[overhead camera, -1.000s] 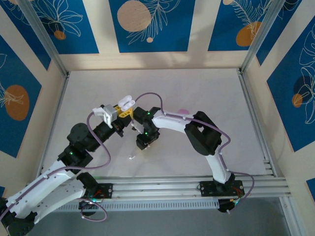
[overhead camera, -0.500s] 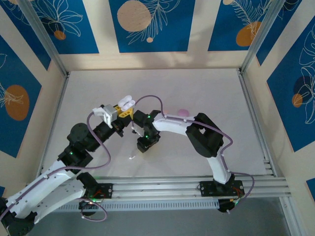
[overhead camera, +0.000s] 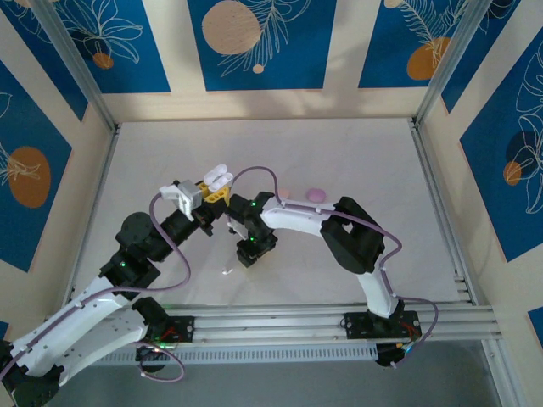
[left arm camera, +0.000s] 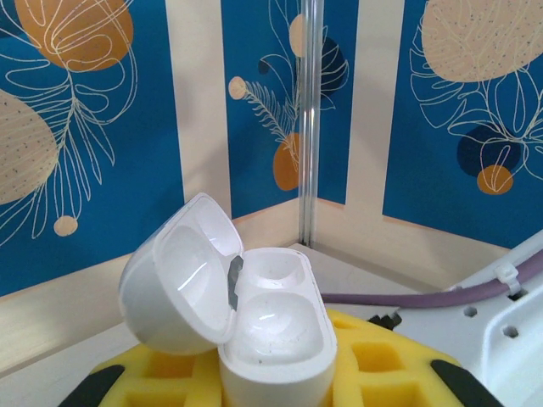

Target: Insert wireless bluetooth earbuds into charging case

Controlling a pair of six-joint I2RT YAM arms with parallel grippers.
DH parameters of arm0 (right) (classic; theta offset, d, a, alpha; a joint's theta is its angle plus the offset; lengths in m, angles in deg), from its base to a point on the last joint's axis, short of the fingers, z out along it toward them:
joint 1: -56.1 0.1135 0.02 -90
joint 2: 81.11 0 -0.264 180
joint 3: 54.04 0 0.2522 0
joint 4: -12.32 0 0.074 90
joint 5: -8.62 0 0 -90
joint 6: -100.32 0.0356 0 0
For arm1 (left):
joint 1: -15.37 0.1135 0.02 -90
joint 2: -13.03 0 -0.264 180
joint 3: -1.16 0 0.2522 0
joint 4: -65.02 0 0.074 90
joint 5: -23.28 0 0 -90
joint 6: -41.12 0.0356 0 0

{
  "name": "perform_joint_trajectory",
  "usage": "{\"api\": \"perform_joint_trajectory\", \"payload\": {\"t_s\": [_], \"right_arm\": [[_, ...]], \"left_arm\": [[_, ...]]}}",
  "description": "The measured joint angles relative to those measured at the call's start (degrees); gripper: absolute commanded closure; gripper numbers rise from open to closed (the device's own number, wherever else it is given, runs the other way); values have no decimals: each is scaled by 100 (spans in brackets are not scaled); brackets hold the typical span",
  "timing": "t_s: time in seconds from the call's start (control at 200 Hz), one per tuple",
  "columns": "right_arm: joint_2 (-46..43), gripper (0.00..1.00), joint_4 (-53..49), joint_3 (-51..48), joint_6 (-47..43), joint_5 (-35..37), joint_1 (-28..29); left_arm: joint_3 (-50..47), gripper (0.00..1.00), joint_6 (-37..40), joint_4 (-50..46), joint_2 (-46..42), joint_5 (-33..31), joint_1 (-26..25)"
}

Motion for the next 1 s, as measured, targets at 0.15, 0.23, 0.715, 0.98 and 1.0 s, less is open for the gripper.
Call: {"api": "perform_joint_trajectory", "payload": {"t_s": [0.15,0.23,0.715,0.98,1.0], "right_arm": [[79,45,-79,376,199,61,28],[188,45,-195,538,363,153,66],[780,53,-673,957,570,444,155],[927,55,-857,1172,684,503,155],[931,57,-863,1185,693,509,155]], "left_arm": [[0,85,2,-2,-28,-2,0],[0,85,2,0,-68,-15,0],[0,85,2,0,-114,-46,0],[0,85,2,0,-114,-46,0],[0,85,2,0,-114,-46,0]]}}
